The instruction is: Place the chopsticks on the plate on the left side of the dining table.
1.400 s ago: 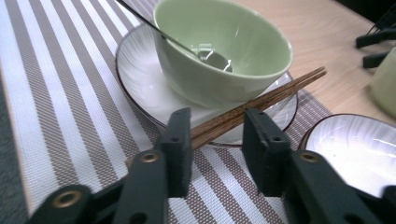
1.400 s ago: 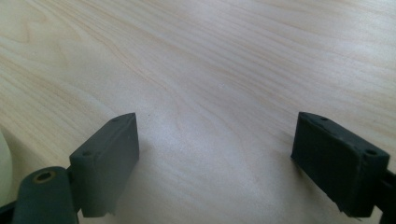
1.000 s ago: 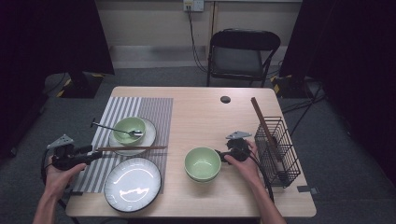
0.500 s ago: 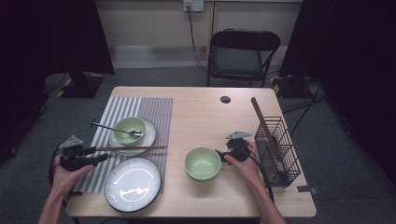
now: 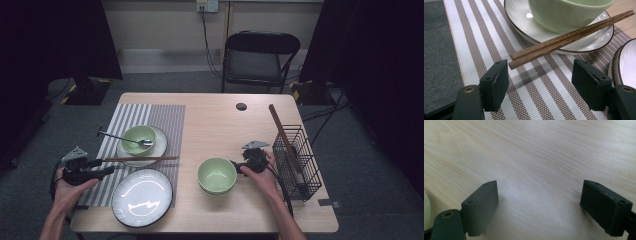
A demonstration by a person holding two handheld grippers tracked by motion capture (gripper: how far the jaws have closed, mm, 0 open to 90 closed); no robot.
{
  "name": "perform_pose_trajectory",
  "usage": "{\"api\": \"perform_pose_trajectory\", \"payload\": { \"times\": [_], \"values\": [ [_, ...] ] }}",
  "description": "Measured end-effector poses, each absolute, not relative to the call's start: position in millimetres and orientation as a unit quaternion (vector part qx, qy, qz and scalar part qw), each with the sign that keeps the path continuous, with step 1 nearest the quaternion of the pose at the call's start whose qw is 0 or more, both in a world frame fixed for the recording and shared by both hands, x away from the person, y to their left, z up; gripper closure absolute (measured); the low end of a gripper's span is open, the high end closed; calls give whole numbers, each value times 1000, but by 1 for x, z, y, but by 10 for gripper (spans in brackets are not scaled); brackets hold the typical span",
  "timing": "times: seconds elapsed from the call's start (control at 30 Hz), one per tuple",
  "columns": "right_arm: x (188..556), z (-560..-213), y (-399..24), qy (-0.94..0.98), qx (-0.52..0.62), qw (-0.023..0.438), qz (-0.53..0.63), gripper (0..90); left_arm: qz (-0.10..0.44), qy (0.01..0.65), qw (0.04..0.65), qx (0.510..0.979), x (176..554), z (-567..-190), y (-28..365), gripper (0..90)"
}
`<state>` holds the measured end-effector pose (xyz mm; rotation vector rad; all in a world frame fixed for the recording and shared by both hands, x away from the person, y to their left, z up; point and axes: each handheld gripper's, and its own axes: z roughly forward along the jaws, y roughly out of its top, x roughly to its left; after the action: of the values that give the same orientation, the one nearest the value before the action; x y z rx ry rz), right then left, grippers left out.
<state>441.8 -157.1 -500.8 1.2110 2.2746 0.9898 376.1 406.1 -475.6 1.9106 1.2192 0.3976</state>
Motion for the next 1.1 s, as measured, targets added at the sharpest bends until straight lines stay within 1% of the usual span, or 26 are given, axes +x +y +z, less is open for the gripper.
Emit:
{"api": "perform_pose_trajectory", "payload": {
  "times": [0.4, 0.77, 0.93, 1.03, 1.1],
  "values": [
    [442, -501, -157, 809, 431, 189, 352, 143, 151, 479, 410, 761, 379, -475, 402, 297],
    [442, -501, -157, 809, 431, 189, 352, 143, 154, 485, 409, 757, 380, -476, 403, 291],
    [442, -501, -157, 809, 431, 189, 352, 143, 162, 481, 411, 757, 379, -469, 401, 285],
    [442, -501, -157, 809, 430, 189, 352, 143, 164, 478, 415, 756, 378, -464, 398, 269],
    [442, -501, -157, 809, 430, 189, 353, 143, 170, 476, 412, 758, 377, -460, 396, 231]
  ]
}}
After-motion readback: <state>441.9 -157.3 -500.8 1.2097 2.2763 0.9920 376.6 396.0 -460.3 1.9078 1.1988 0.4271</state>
